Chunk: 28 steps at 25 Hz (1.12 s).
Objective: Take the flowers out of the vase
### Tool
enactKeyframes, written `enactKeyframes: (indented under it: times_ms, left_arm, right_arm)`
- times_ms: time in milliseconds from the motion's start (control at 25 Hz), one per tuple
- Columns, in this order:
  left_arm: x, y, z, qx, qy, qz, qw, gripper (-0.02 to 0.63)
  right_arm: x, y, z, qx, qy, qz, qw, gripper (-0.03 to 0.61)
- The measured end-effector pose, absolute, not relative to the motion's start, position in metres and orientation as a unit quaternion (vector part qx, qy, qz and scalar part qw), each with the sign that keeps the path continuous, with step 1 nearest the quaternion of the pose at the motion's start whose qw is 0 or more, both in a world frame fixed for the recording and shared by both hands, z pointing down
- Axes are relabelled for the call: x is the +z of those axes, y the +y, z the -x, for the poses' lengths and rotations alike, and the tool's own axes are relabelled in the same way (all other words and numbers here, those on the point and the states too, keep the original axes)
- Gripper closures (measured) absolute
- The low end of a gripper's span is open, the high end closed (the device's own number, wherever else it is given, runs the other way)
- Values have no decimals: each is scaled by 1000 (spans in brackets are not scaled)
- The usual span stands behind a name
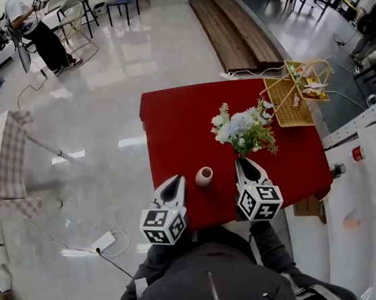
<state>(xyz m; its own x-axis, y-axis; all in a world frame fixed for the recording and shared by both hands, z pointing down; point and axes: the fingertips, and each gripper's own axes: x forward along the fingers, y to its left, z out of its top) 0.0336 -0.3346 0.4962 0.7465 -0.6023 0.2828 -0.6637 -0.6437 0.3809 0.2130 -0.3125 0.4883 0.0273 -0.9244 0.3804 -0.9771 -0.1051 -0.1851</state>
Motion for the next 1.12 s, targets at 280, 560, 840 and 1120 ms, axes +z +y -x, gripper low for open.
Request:
enactKeyframes:
  times_ms: [280, 560, 840, 1120]
  left_arm:
    - [498, -335, -37, 67, -350, -904, 236, 604]
    - [498, -329, -39, 71, -344, -907, 234, 604]
    - [498, -323, -41, 74, -340, -908, 234, 604]
    - [496, -318, -38, 74, -337, -910, 232, 604]
  right_arm:
    - [497, -302, -219, 214, -656, -720, 66, 532]
    - [491, -300, -216, 212, -660, -719, 50, 534]
    - [488, -297, -213, 211, -664, -716, 44, 535]
    - [479, -293, -208, 205, -664, -718, 35, 535]
